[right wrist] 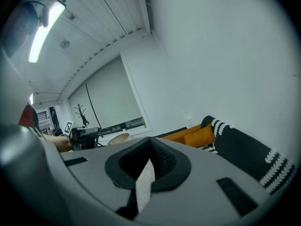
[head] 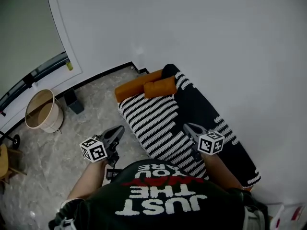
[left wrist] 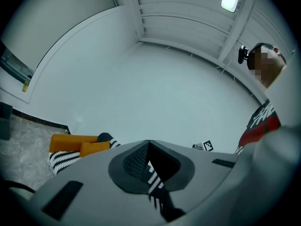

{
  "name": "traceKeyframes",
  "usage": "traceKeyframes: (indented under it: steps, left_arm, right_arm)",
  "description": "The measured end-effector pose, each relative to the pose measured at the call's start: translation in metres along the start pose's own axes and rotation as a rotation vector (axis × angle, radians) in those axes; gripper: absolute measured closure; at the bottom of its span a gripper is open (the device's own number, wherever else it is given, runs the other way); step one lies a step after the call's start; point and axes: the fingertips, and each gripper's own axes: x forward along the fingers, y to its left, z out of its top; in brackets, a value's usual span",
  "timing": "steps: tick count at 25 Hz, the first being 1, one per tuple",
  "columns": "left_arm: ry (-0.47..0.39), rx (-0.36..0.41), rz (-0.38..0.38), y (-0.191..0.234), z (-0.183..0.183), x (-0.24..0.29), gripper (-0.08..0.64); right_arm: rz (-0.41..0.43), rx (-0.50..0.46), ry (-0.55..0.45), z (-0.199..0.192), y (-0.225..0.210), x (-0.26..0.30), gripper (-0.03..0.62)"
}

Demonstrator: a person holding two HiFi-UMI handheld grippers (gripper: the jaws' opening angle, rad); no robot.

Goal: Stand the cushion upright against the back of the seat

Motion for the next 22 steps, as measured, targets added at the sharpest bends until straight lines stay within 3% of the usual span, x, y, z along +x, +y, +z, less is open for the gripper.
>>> traceKeyframes:
  steps: [10, 22]
  left_arm:
    - [0.0, 0.007, -0.017, 0.011, 0.014, -0.035, 0.549]
    - [-0.004, 0.012, -0.037, 0.008, 0.013, -0.03, 0.549]
  right_arm:
    - [-0.024, 0.004, -0.006, 0.001, 0.029, 0.018, 0.568]
    - [-0.039, -0.022, -0.008, -0.003, 0.024, 0.008, 0.568]
